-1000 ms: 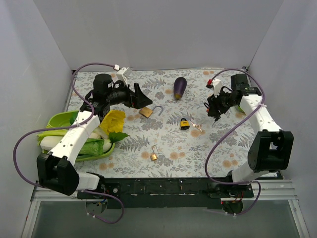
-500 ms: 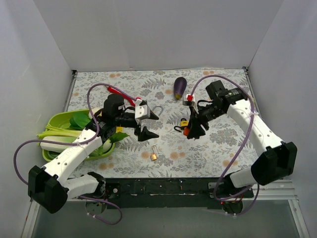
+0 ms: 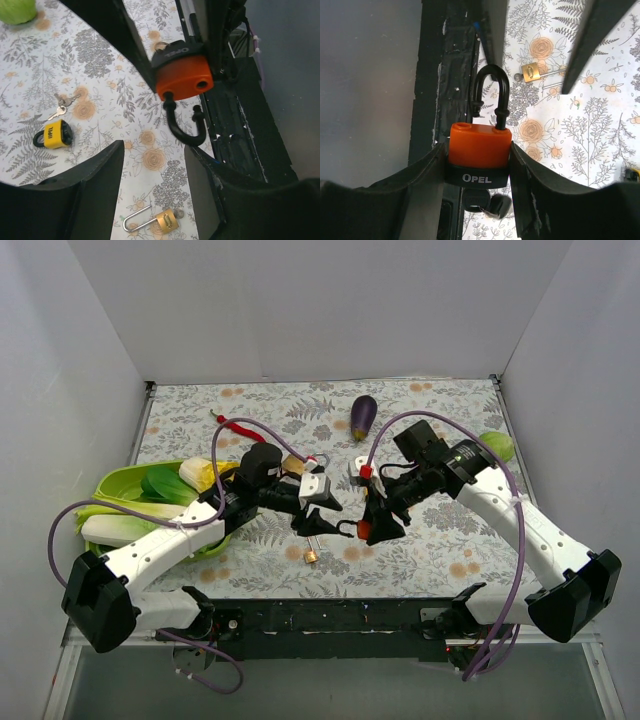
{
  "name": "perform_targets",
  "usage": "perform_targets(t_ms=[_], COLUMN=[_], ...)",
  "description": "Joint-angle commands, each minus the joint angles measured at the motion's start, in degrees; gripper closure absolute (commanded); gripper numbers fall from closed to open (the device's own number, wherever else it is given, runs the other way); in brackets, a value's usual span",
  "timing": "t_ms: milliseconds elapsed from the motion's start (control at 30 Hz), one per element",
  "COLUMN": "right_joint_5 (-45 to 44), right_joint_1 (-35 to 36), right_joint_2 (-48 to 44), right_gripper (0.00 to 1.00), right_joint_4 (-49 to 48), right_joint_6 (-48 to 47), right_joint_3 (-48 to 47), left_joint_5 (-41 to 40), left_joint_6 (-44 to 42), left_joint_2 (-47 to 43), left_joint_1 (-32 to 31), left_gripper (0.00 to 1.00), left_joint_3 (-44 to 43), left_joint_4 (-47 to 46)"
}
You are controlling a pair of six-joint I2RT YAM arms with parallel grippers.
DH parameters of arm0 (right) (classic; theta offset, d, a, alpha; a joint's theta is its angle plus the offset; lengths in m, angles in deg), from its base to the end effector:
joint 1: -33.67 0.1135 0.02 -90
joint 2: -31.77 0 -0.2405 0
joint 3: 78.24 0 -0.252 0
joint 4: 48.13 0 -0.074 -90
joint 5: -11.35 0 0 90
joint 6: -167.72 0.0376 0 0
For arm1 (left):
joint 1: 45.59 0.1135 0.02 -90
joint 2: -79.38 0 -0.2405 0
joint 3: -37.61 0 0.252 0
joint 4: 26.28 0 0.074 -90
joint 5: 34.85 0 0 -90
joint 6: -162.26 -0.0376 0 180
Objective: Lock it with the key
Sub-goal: Lock the lock.
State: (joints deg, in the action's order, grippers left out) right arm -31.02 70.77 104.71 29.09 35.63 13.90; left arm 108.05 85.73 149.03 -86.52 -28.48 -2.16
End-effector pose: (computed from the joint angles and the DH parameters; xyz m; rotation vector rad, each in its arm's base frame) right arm 0.1740 0.1664 0.3203 -1.7571 1.7084 1.0481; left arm 0.1870 -0.2018 0.2784 1.1117 1.8894 -1.5091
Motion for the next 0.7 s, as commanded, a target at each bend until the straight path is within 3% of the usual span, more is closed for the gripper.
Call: perform_targets(t_ms=[0,200,367,667], right_joint_5=[-0.52,-1.4,-2.72,-3.52], right_joint_1=[0.86,1.48,2.36,3.06], right_joint_2=[-0.61,-1.05,-1.58,-1.32], right_gripper=[0.99,0.99,0.99,0.99], right_joint_4=[-3.06,-3.23,-3.76,-4.9], right_joint_6=[0.78,0.51,0.51,1.39], right_joint_3=[-0.18,-0.01,0.34,0.08], left_joint_5=[-0.95,-2.81,-1.84,-4.91], left_joint_6=[-1.43,-1.53,4.35,8.06], left_joint_2=[-2.5,-3.2,-3.64,-2.24], left_joint_1=[-2.57,-2.75,-2.75,-2.93], left_gripper=[0.5,0.5,0.52,0.68], left_joint_3=[2.3,2.92,2.57,2.22], left_joint_4=[0.02,2.13,0.3,-2.44])
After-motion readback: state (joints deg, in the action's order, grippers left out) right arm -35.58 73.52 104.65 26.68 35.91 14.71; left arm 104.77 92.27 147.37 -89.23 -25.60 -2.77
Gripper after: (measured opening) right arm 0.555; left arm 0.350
